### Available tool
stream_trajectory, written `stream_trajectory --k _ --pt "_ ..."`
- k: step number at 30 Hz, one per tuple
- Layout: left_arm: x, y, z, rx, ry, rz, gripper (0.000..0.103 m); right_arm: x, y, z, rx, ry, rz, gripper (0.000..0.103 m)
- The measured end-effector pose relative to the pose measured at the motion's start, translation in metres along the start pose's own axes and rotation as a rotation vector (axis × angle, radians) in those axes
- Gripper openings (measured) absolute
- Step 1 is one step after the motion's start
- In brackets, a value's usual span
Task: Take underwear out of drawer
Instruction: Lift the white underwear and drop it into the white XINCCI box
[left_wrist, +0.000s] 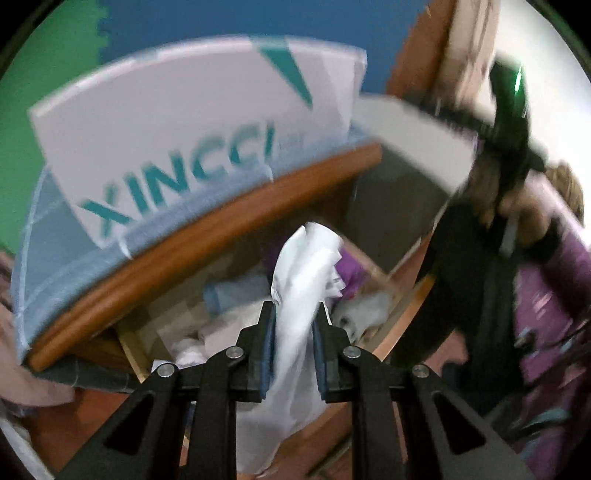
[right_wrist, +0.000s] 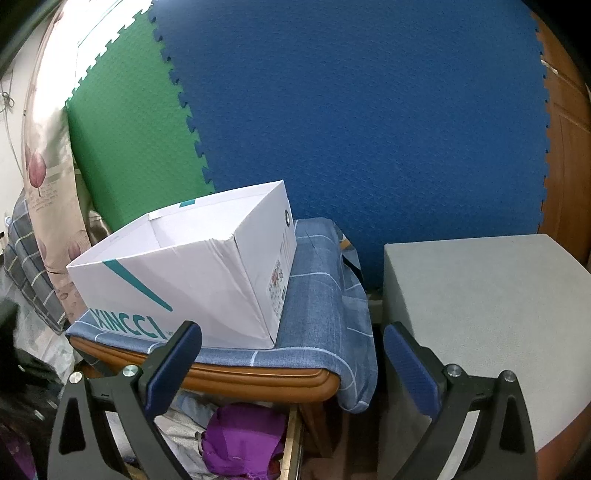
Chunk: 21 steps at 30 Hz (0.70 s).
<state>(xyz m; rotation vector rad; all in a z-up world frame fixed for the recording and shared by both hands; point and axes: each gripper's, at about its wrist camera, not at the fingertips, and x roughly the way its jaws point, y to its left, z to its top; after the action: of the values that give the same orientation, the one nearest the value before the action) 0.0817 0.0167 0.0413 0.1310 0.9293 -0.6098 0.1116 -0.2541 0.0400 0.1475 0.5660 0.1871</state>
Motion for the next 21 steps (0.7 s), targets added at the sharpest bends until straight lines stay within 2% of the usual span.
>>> stream_trajectory --k 2,6,15,21 --pt "-0.023 0.001 0.011 -0.045 -0.072 -0.025 0.016 0.0 0.0 0.0 -0.002 0.001 -0.001 0.101" --pt "-0.047 0.002 0.026 -0.075 -0.145 -0.041 0.016 0.0 0.002 0.0 -0.007 0.003 -0.002 0.101" --pt "-0.081 -0.008 0.047 -0.074 -0.251 0.001 0.012 0.0 0.001 0.001 0.004 0.006 0.003 0.101" --pt "-0.12 -0.03 0.079 -0.042 -0.338 0.028 0.011 0.0 0.001 0.001 0.004 0.006 0.005 0.101"
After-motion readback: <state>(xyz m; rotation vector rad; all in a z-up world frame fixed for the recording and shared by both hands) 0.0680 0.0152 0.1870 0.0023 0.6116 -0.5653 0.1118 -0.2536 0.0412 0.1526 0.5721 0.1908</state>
